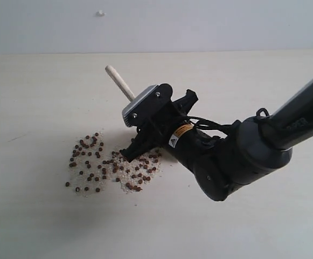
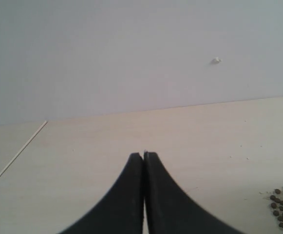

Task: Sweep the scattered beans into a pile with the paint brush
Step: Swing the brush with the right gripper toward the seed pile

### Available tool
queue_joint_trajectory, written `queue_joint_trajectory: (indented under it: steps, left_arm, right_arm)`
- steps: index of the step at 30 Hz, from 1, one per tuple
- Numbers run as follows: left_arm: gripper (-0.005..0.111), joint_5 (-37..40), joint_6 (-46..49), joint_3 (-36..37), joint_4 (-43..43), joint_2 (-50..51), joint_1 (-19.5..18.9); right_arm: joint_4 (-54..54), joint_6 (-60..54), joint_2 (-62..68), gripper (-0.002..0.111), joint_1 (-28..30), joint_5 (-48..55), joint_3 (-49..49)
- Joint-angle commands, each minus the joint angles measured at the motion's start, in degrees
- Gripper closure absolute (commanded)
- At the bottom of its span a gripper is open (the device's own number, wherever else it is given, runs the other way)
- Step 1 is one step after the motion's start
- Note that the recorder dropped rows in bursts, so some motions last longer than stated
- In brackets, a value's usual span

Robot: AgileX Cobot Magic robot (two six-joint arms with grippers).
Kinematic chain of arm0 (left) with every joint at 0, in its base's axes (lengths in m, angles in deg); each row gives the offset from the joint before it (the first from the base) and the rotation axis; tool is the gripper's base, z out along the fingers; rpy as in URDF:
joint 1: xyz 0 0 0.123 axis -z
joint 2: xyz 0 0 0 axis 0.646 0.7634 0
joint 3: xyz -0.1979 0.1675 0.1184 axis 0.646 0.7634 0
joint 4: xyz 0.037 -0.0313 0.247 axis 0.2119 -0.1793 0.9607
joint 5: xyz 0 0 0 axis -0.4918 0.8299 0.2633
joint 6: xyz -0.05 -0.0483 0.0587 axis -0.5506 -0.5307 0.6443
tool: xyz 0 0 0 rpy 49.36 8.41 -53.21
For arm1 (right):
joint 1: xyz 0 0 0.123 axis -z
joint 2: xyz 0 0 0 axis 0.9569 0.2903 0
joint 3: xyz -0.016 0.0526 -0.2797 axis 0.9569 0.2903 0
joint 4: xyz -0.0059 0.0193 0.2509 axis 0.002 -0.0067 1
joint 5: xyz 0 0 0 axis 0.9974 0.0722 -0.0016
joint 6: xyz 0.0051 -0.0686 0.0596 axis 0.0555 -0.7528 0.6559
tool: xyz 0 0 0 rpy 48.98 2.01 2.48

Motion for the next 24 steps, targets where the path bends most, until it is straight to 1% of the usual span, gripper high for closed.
queue_joint_trajectory:
  steps: [1,4,8,13,17,20,24]
  left_arm:
    - [0.107,-0.08,-0.02,-0.04,-0.37,-0.37,-0.06]
    - [0.107,-0.08,-0.02,-0.04,-0.37,-0.37,-0.06]
    - [0.107,-0.08,-0.02,-0.04,-0.37,-0.37,-0.06]
    - [0.107,-0.08,-0.02,-0.04,-0.37,-0.37,-0.06]
    - [0.107,-0.08,-0.02,-0.04,-0.37,-0.37,-0.06]
    - [0.107,-0.08,-0.02,-0.04,-0.37,-0.37,-0.06]
    - [0.107,-0.08,-0.02,-0.04,-0.37,-0.37,-0.06]
  right_arm:
    - [-2.12,10.75,-2.3,0.108,0.25,1.19,-0.19]
    - [-3.16,18.64,-3.53,0.108,0.25,1.19,-0.19]
    - [-3.69,18.46,-6.12,0.108,0.25,1.19,-0.19]
    - [-1.39,12.43,-11.32,0.108,0.25,1.19,-0.19]
    - [2.81,4.21,-14.14,0.108,0.25,0.67,-0.19]
    - [2.32,-2.42,-13.67,0.108,0.25,-0.94,-0.19]
    - [-2.34,-5.04,-10.7,0.108,0.96,-4.12,-0.84]
